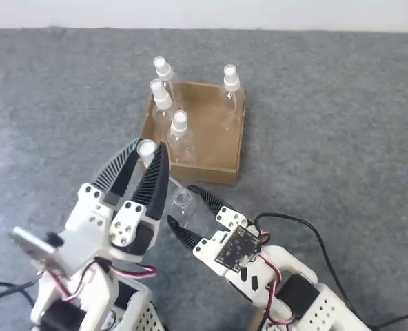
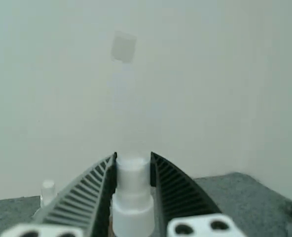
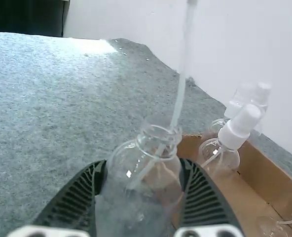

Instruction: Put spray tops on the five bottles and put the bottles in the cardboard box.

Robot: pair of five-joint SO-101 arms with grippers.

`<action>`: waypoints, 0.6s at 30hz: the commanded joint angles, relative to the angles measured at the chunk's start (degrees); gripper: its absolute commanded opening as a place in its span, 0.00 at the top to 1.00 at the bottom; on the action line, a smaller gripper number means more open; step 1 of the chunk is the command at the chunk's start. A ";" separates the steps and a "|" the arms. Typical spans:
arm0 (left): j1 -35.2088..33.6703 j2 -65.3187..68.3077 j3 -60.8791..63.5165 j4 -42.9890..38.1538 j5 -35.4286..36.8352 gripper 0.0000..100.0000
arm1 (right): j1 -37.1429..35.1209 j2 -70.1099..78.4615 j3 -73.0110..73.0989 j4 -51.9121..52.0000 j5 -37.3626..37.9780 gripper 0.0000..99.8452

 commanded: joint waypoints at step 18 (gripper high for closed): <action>3.43 -0.70 6.99 3.96 -3.16 0.98 | 1.45 -0.57 1.23 -1.54 0.62 0.99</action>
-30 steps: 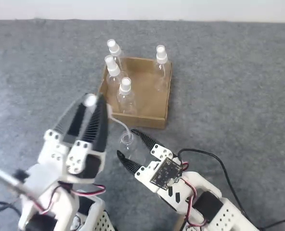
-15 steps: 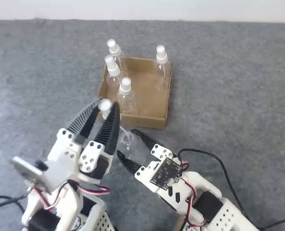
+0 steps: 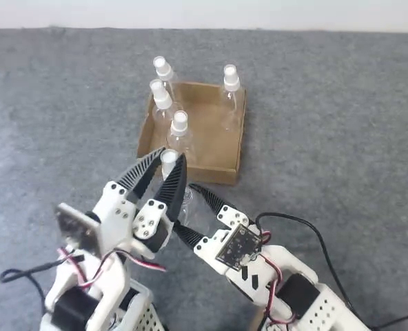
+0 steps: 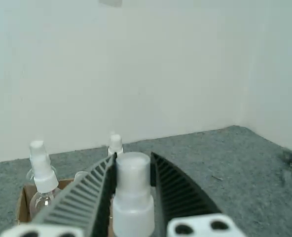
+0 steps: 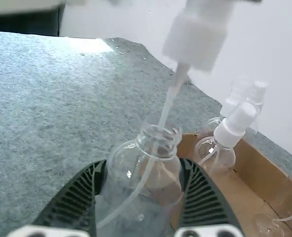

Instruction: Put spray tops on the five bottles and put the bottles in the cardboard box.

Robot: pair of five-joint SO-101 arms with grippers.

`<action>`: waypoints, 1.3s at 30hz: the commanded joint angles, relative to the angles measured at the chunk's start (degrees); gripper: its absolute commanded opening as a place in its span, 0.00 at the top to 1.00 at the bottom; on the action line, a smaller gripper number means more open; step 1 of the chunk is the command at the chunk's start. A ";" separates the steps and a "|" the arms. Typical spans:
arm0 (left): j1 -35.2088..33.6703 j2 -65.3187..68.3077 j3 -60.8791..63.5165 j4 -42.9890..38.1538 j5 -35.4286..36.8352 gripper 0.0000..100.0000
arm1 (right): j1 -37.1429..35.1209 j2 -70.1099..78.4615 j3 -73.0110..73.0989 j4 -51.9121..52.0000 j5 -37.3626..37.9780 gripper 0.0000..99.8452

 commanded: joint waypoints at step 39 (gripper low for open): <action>3.78 -0.70 3.91 0.70 -6.15 0.84 | 3.65 -0.92 1.23 -1.63 0.70 0.99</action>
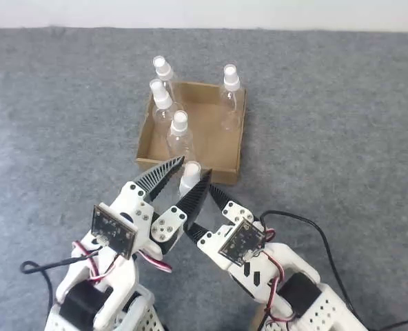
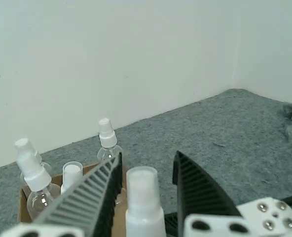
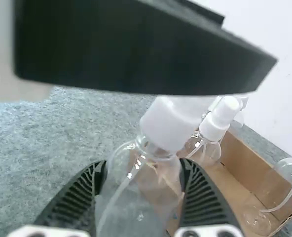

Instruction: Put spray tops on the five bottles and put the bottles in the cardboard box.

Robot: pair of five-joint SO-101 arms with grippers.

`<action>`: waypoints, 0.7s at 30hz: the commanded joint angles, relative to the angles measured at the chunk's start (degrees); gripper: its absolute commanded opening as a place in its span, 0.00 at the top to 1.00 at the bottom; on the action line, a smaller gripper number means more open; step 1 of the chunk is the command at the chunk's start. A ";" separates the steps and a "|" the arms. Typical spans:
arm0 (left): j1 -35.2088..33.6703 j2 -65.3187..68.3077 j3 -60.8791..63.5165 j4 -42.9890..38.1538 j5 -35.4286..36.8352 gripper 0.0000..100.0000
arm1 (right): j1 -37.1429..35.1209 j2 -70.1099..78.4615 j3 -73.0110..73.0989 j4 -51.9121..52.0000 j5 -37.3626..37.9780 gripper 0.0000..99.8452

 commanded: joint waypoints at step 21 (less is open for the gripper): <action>-12.66 -0.70 -4.79 2.20 11.96 0.83 | 0.92 -0.92 1.23 -1.63 0.70 0.99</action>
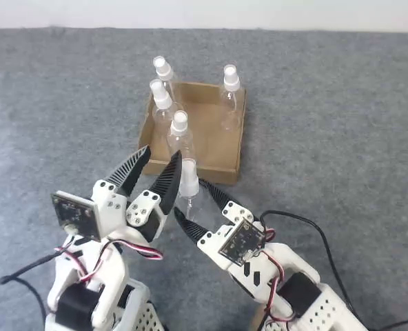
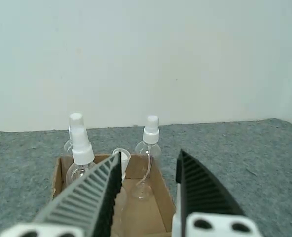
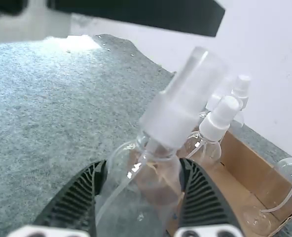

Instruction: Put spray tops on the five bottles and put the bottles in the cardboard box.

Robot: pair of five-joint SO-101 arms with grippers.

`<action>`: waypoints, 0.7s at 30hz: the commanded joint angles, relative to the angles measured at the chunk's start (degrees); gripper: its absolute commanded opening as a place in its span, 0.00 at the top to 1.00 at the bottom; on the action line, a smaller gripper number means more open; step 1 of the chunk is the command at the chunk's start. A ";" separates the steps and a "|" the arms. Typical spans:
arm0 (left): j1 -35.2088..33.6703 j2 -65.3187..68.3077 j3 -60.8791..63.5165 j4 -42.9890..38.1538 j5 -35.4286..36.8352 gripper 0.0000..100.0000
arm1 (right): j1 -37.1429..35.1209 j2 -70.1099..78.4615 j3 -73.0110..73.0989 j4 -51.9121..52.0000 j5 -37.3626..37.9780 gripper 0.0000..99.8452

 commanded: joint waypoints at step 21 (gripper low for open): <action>7.74 -0.70 -2.86 10.02 -13.01 0.83 | 4.35 -1.01 1.23 -1.71 0.70 0.99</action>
